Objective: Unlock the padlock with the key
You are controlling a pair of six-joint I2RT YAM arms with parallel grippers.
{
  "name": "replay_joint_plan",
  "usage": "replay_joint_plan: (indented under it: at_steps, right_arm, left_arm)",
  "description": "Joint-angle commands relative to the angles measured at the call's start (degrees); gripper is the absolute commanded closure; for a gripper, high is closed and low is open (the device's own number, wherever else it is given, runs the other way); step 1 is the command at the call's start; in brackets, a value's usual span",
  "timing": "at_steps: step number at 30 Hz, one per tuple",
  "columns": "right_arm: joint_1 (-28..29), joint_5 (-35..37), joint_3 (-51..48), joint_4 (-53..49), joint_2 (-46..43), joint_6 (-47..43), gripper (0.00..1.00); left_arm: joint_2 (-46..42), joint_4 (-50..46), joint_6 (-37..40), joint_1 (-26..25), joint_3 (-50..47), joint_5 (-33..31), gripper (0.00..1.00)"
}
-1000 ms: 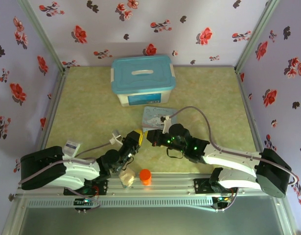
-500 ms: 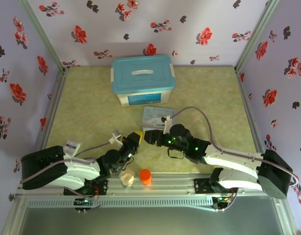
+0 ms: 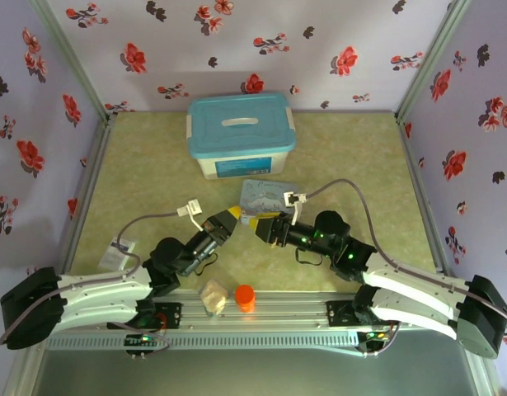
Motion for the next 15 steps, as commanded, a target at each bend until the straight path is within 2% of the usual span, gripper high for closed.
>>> replay_joint_plan:
  at_steps: [1,4,6,9,10,15]
  right_arm:
    - [0.8,-2.84,1.11,4.01,0.21,-2.83,0.54]
    - [0.91,-3.0,0.38,7.63,0.8,-2.0,0.57]
    - [0.97,-2.98,0.0,8.88,0.9,-1.82,0.64]
    - [0.99,-2.98,0.02,8.43,0.73,-1.88,0.82]
    - [1.03,-2.78,-0.23,8.13,0.72,-1.93,0.85]
    - [1.01,-2.03,-0.95,7.79,0.68,-1.47,0.86]
  left_arm:
    - [-0.22,-2.94,4.55,0.29,1.54,4.63,1.0]
    - [0.82,-2.27,3.65,0.29,3.37,5.82,1.0]
    - [1.43,-1.88,3.1,0.26,3.54,6.21,1.0]
    - [1.43,-1.18,2.85,0.27,2.89,5.74,1.0]
    - [1.21,-1.41,2.78,0.26,2.68,5.24,1.0]
    - [1.47,-1.73,2.58,0.31,3.44,6.02,1.0]
